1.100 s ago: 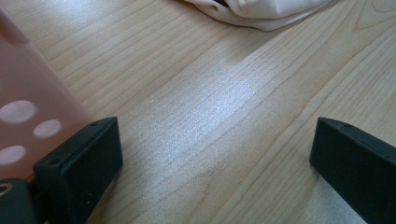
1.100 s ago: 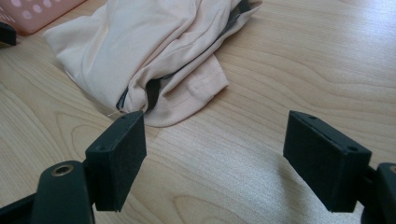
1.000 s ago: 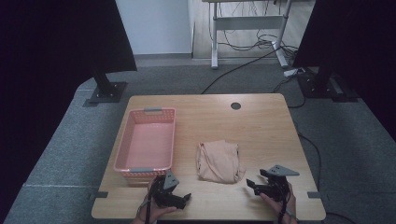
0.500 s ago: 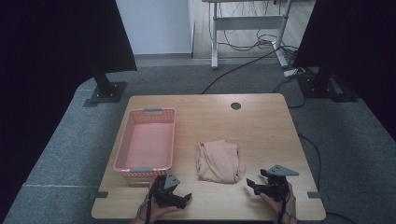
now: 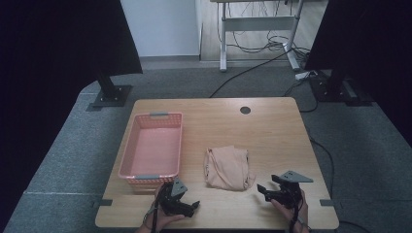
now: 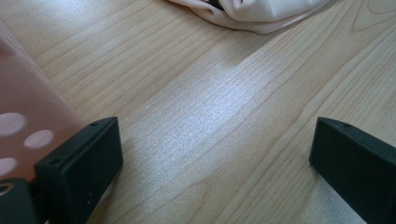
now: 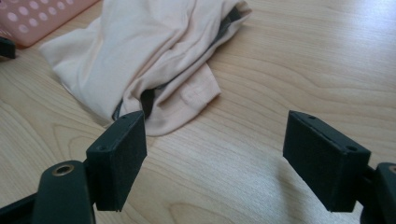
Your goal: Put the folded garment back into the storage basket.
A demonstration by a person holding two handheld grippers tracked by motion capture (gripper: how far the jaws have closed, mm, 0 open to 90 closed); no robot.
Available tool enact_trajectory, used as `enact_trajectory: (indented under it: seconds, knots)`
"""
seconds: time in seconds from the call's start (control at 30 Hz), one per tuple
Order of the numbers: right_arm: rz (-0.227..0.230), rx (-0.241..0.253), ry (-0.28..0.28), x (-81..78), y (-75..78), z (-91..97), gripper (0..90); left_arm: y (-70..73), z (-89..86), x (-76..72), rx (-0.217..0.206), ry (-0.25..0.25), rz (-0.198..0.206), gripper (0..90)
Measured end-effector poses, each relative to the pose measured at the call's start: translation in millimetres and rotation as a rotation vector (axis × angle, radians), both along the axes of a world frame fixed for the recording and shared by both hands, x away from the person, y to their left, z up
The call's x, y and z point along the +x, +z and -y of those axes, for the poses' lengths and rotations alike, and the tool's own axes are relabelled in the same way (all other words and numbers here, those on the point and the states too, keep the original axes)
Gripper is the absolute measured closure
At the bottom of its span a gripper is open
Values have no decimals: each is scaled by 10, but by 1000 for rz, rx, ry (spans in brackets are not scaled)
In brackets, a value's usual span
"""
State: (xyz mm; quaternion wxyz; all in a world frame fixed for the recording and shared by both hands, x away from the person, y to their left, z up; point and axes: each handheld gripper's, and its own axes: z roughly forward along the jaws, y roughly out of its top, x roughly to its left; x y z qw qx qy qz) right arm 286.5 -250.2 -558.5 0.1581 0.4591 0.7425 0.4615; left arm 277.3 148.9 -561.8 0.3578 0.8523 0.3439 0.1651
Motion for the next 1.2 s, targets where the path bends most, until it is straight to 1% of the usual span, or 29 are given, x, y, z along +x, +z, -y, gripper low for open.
enact_trajectory:
  seconds: [0.07,0.13,0.33,0.8,1.2]
  knots:
    - [4,-2,5,-2,13,-15,217,0,0,0,0,0,0,25]
    - [7,6,9,-13,27,-30,217,0,0,0,0,0,0,25]
    - [21,-3,20,-51,61,-68,216,0,0,0,0,-1,0,25]
    - [47,0,10,-88,103,-44,217,0,4,4,1,-5,0,25]
    - [68,20,9,-116,171,-2,218,0,7,5,1,-7,-1,25]
